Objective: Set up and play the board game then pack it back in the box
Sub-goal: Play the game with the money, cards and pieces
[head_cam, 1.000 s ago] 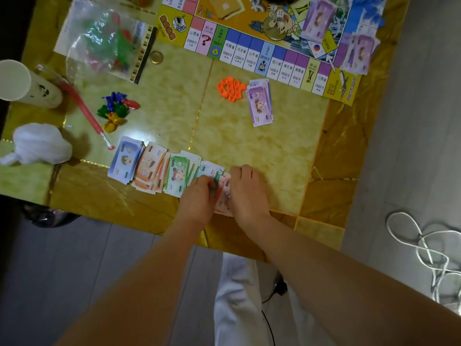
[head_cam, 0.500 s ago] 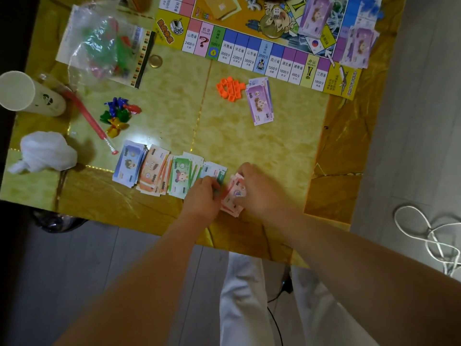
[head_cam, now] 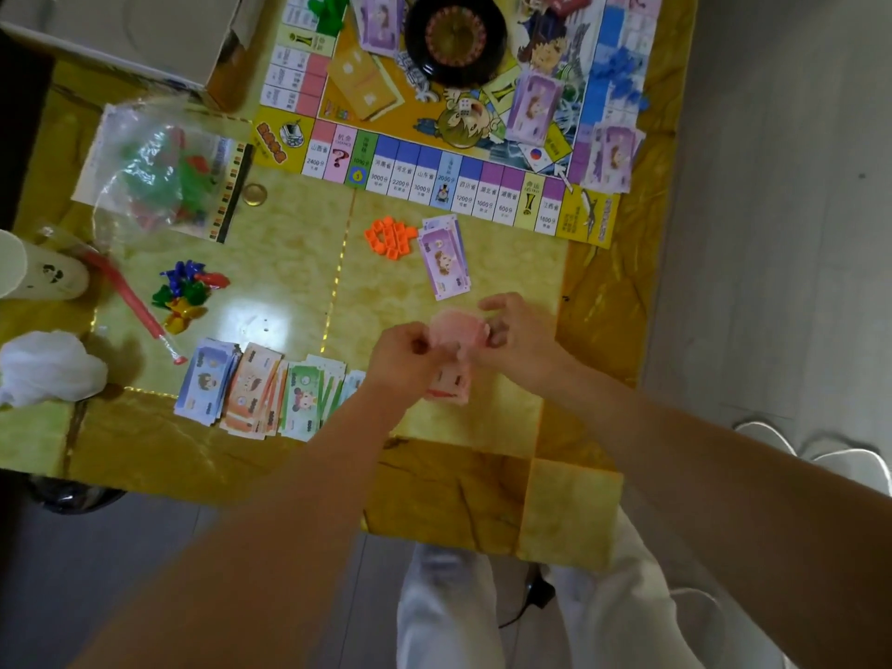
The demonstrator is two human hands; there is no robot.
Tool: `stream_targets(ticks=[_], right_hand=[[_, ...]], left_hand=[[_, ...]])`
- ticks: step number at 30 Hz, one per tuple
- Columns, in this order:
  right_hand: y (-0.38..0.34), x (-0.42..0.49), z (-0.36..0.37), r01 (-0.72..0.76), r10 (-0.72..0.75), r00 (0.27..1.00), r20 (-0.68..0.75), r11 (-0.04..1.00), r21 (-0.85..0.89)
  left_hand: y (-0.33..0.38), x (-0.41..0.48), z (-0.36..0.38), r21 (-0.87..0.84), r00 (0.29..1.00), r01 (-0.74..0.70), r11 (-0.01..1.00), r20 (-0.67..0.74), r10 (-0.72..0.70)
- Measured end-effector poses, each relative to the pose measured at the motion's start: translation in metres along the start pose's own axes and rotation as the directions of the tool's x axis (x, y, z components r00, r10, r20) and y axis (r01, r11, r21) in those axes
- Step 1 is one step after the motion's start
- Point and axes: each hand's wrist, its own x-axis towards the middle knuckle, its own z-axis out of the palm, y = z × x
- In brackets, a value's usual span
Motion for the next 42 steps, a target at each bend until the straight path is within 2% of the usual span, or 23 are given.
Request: stream_targets(ticks=[1, 3, 7, 12, 14, 20, 23, 27, 31, 33, 35, 39, 42], right_hand=[[0.0, 0.001, -0.009, -0.061, 0.06, 0.998, 0.012, 0.989, 0.137], [0.003, 0.006, -0.026, -0.14, 0.126, 0.99, 0.069, 0.959, 0.247], [0.006, 0.02, -0.053, -0.128, 0.123, 0.992, 0.036, 0.921, 0.368], [-0.003, 0.036, -0.093, -0.12, 0.106, 0.993, 0.06, 0.935, 0.334], [-0.007, 0.041, -0.107, -0.103, 0.086, 0.994, 0.066, 0.942, 0.32], [-0.012, 0.05, -0.122, -0.075, 0.071, 0.997, 0.023, 0.944, 0.322], [-0.014, 0.054, -0.126, -0.074, 0.068, 0.997, 0.03, 0.958, 0.278], [-0.019, 0.06, -0.117, -0.048, 0.052, 0.999, -0.01, 0.975, 0.219], [-0.024, 0.073, -0.101, -0.083, 0.098, 0.993, -0.064, 0.975, 0.205], [-0.03, 0.079, -0.088, -0.072, 0.077, 0.996, -0.035, 0.989, 0.128], [-0.035, 0.086, -0.074, -0.065, 0.066, 0.998, -0.006, 0.995, 0.072], [-0.051, 0.096, -0.042, -0.032, 0.033, 0.999, 0.015, 0.998, -0.047], [-0.058, 0.1, -0.029, 0.019, -0.046, 0.996, -0.073, 0.943, -0.333]], left_hand=[[0.005, 0.002, 0.004, -0.111, 1.0, 0.025, 0.994, -0.011, -0.026], [0.017, 0.01, 0.016, -0.285, 0.998, 0.063, 0.956, -0.007, -0.068], [0.043, 0.024, 0.037, -0.454, 0.989, 0.145, 0.879, 0.069, -0.128], [0.08, 0.035, 0.063, -0.504, 0.962, 0.232, 0.832, 0.248, -0.118], [0.091, 0.04, 0.07, -0.546, 0.957, 0.251, 0.799, 0.261, -0.123], [0.108, 0.05, 0.084, -0.54, 0.962, 0.261, 0.8, 0.214, -0.169], [0.113, 0.049, 0.085, -0.528, 0.956, 0.292, 0.797, 0.176, -0.234], [0.108, 0.048, 0.076, -0.503, 0.967, 0.252, 0.827, 0.102, -0.233], [0.087, 0.049, 0.051, -0.534, 0.949, 0.132, 0.835, -0.174, -0.261], [0.074, 0.047, 0.033, -0.461, 0.903, 0.085, 0.883, -0.339, -0.264], [0.064, 0.044, 0.019, -0.415, 0.877, 0.05, 0.908, -0.417, -0.239], [0.053, 0.043, 0.003, -0.454, 0.899, 0.012, 0.891, -0.386, -0.209], [0.044, 0.047, -0.004, -0.453, 0.915, 0.028, 0.891, -0.347, -0.206]])
